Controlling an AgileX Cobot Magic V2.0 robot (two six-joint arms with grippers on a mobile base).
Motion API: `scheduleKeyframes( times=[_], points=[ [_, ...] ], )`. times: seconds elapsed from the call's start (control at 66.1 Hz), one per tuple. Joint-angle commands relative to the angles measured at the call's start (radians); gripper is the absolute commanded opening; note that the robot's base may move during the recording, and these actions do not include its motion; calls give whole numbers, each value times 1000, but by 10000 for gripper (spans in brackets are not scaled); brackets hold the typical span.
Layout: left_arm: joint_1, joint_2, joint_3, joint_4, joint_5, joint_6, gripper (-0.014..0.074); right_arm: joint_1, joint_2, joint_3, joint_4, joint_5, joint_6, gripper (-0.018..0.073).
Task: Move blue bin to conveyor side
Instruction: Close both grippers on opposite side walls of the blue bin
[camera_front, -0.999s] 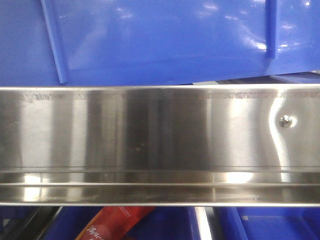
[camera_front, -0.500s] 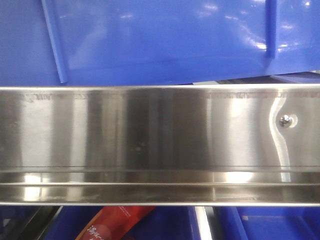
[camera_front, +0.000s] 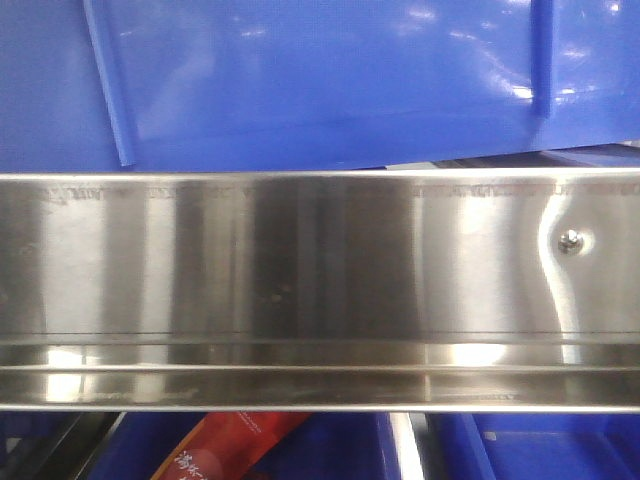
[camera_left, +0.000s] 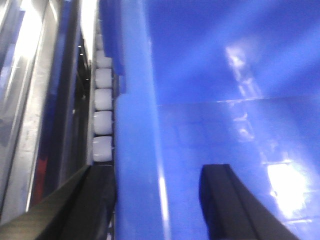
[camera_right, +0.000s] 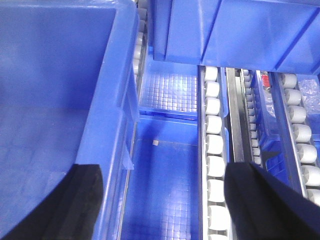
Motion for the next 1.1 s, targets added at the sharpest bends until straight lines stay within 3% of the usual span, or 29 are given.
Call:
scheduleKeyframes(
  times=[0.0,0.091,0.651,0.833,1.09],
  points=[
    [-5,11,-5,4,7,-28,287,1,-1,-5,-17,-7,-1,393],
    [-5,13,-5,6,7,-60,287,1,-1,-5,-16,-13,-1,393],
    [-5,15,-5,6,34,-61,287,1,48,-5,13,12,-1,393],
    [-5,15,-5,6,34,-61,287,2,51,-5,116,12,-1,393],
    [-5,15,-5,6,27,-61,287,10,51,-5,114,12,-1,393]
  ],
)
